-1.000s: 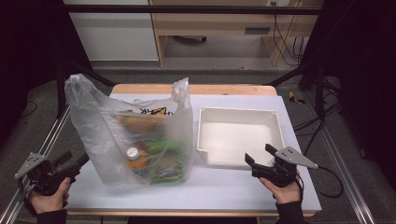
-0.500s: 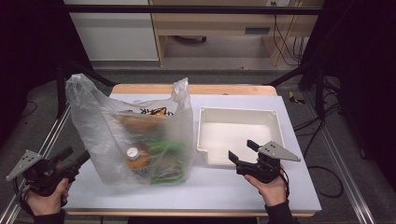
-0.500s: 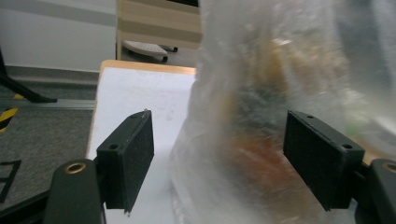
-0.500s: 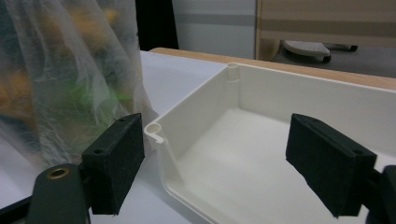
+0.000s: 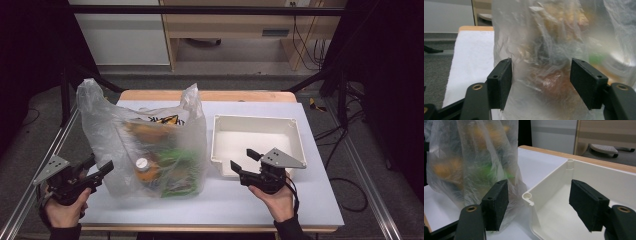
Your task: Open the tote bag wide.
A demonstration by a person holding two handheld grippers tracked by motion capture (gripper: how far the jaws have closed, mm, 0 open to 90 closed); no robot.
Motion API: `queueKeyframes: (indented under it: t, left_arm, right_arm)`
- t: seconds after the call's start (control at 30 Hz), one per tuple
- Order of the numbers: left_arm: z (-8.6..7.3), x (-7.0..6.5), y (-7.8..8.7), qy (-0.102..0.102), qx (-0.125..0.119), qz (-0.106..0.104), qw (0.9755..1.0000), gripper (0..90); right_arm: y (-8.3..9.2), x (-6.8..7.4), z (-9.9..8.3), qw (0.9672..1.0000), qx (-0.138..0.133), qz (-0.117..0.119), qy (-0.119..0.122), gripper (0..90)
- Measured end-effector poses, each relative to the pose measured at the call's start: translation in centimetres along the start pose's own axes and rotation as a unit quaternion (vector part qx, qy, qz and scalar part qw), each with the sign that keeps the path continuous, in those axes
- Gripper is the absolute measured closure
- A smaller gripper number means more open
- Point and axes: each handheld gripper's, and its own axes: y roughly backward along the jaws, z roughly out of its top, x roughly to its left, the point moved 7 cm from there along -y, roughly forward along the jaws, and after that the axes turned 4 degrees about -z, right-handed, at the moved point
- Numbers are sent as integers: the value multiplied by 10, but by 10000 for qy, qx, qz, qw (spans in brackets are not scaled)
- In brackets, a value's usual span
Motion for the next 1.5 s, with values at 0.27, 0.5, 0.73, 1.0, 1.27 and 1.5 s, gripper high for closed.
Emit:
queueKeyframes:
  t: [0.27, 0.5, 0.73, 1.0, 1.27, 1.5]
  left_arm:
    - [-5, -3, -5, -29, 224, 32, 9997, 592]
    - [-9, -5, -9, -41, 412, 16, 9991, 785]
    - [-9, -7, -7, -115, 369, 8, 9993, 872]
    - [-7, -6, -2, -81, 275, -52, 9996, 880]
    - [-5, -5, 1, -43, 213, -85, 9997, 881]
    - [-5, -6, 3, -51, 178, -122, 9998, 883]
  right_arm:
    - [-15, 21, 4, 9995, 66, 251, 168, 373]
    - [-27, 42, 10, 9983, 67, 514, 251, 398]
    - [-34, 57, 21, 9968, -12, 753, 284, 446]
    - [-44, 70, 34, 9955, -112, 919, 203, 474]
    - [-56, 83, 36, 9944, -26, 1013, 294, 671]
    - [-48, 83, 32, 9931, 178, 1052, 477, 900]
